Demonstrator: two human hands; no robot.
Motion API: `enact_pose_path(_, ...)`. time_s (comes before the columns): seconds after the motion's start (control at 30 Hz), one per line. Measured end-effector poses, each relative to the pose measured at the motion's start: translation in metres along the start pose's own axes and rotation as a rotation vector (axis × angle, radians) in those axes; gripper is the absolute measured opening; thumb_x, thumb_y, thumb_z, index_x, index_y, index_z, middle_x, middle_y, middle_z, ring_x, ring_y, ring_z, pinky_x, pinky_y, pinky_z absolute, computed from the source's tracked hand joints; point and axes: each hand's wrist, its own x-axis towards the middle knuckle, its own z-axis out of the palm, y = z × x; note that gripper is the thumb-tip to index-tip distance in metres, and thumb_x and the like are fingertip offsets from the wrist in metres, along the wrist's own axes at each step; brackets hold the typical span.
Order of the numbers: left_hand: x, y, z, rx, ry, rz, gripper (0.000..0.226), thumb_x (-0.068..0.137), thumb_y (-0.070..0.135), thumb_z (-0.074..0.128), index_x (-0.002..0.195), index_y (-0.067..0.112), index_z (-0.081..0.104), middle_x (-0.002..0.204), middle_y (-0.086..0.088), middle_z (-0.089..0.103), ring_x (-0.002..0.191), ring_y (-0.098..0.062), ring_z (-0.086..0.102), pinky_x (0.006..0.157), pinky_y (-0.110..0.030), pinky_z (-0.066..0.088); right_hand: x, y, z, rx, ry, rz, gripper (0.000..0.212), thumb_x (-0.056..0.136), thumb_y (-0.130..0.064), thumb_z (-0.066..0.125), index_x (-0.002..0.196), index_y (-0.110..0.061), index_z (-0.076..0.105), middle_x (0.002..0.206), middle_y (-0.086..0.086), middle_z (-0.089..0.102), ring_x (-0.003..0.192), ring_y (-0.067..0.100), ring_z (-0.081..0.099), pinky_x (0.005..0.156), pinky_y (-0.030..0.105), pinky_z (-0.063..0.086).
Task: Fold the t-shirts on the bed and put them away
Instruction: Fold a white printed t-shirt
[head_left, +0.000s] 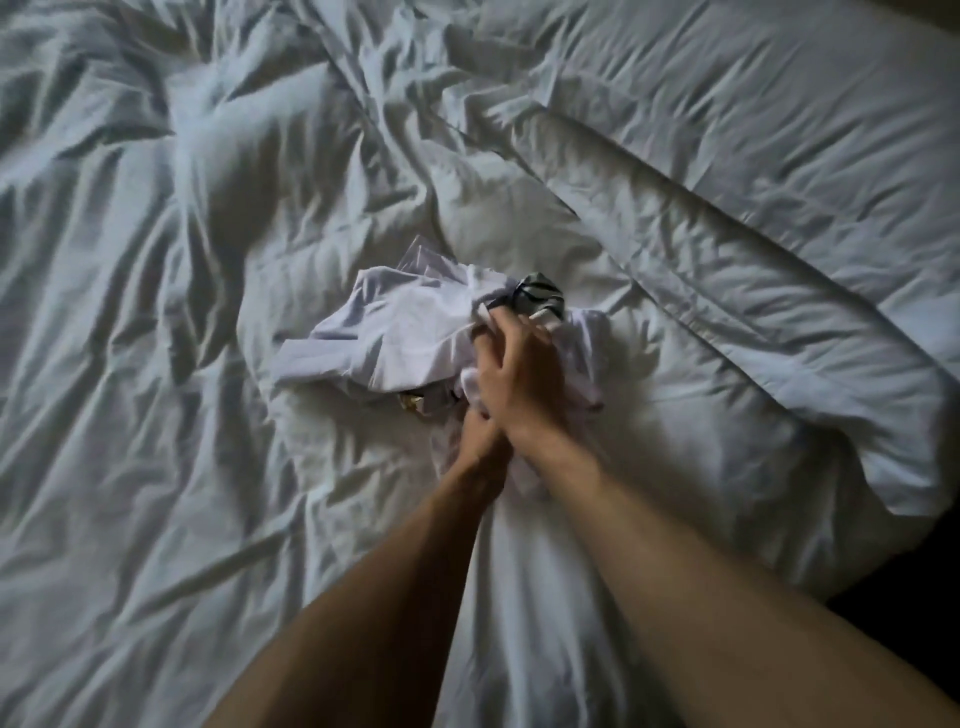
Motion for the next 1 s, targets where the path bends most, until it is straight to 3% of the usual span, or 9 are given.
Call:
enact_pose_path(0.07,-0.009,0.018,-0.006,0.108,-0.167,-0.103,0.028,0.101,-0.002,0.043,0.087,0.019,0.051,0.086,0.007,0.046,0.076,0.001,0.048,0.064,-0.009,0.049,-0.001,-0.025,-0.014,0.164,0.081,-0.088,0.018,0.092,-0.020,0.056,0.103,-0.014,0.069,0.099,0.008,0.072,0.095,0.027,0.063,0.083,0.036,0.048)
enact_pose_path(0.13,-0.026,0.034,-0.014,0.207,-0.166,-0.119,0.027,0.102,-0.006,0.037,0.117,0.005,0.056,0.084,0.011,0.042,0.075,0.002,0.046,0.064,-0.008,0.049,0.001,-0.056,-0.032,0.303,0.080,-0.136,0.016,0.095,-0.021,0.060,0.106,-0.014,0.069,0.100,0.002,0.074,0.095,0.018,0.066,0.084,0.030,0.049)
enact_pose_path(0.27,-0.070,0.058,-0.032,0.317,-0.031,-0.156,0.039,0.102,0.014,0.050,0.139,0.006,0.047,0.099,-0.009,0.057,0.093,-0.023,0.054,0.084,-0.040,0.052,0.002,-0.116,-0.062,0.596,-0.110,-0.039,0.015,0.093,-0.013,0.058,0.101,-0.006,0.068,0.093,-0.003,0.070,0.089,0.007,0.064,0.081,0.018,0.047)
enact_pose_path(0.37,-0.113,0.066,-0.070,0.353,0.141,0.056,0.030,0.095,0.023,0.059,0.119,0.007,0.064,0.115,-0.019,0.068,0.097,-0.030,0.065,0.076,-0.035,0.052,-0.011,-0.160,-0.069,0.681,-0.206,0.083,0.010,0.093,-0.006,0.058,0.097,-0.004,0.066,0.081,-0.005,0.062,0.074,-0.002,0.058,0.072,0.009,0.043)
enact_pose_path(0.47,-0.176,0.062,-0.119,0.176,0.371,0.330,0.031,0.075,0.052,0.072,0.097,0.029,0.069,0.096,0.001,0.074,0.089,-0.018,0.071,0.071,-0.035,0.054,-0.041,-0.198,-0.070,0.853,-0.367,0.360,0.012,0.098,-0.006,0.051,0.089,-0.012,0.057,0.077,0.001,0.057,0.071,0.012,0.058,0.064,0.028,0.049)
enact_pose_path(0.57,-0.232,0.056,-0.146,0.130,0.303,0.587,0.064,0.075,0.040,0.084,0.128,0.023,0.052,0.116,0.006,0.065,0.104,-0.006,0.065,0.076,-0.023,0.054,-0.073,-0.234,-0.076,1.201,-0.521,0.713,0.014,0.102,-0.005,0.042,0.096,-0.008,0.054,0.078,0.016,0.058,0.056,0.024,0.064,0.050,0.033,0.053)
enact_pose_path(0.67,-0.257,0.048,-0.171,0.270,0.466,0.669,0.093,0.068,0.051,0.084,0.143,0.021,0.038,0.135,0.001,0.053,0.123,-0.014,0.055,0.096,-0.033,0.049,-0.104,-0.273,-0.081,1.281,-0.552,0.752,0.020,0.100,-0.003,0.047,0.114,0.006,0.058,0.082,0.020,0.063,0.057,0.026,0.067,0.048,0.035,0.057)
enact_pose_path(0.83,-0.296,0.051,-0.223,0.219,0.852,0.683,0.022,0.083,0.028,0.051,0.096,0.017,0.065,0.089,-0.004,0.070,0.087,-0.024,0.070,0.076,-0.043,0.056,-0.149,-0.326,-0.093,1.332,-0.626,0.685,0.024,0.097,0.002,0.040,0.080,0.004,0.056,0.056,0.022,0.060,0.049,0.032,0.063,0.043,0.030,0.053)
enact_pose_path(1.0,-0.362,0.050,-0.279,0.056,0.733,0.776,0.013,0.087,0.027,0.052,0.081,0.021,0.061,0.072,0.002,0.061,0.070,-0.017,0.058,0.065,-0.048,0.050,-0.184,-0.360,-0.106,1.558,-0.642,0.646,0.023,0.100,0.001,0.043,0.084,0.001,0.059,0.073,0.016,0.066,0.057,0.021,0.069,0.052,0.027,0.058)
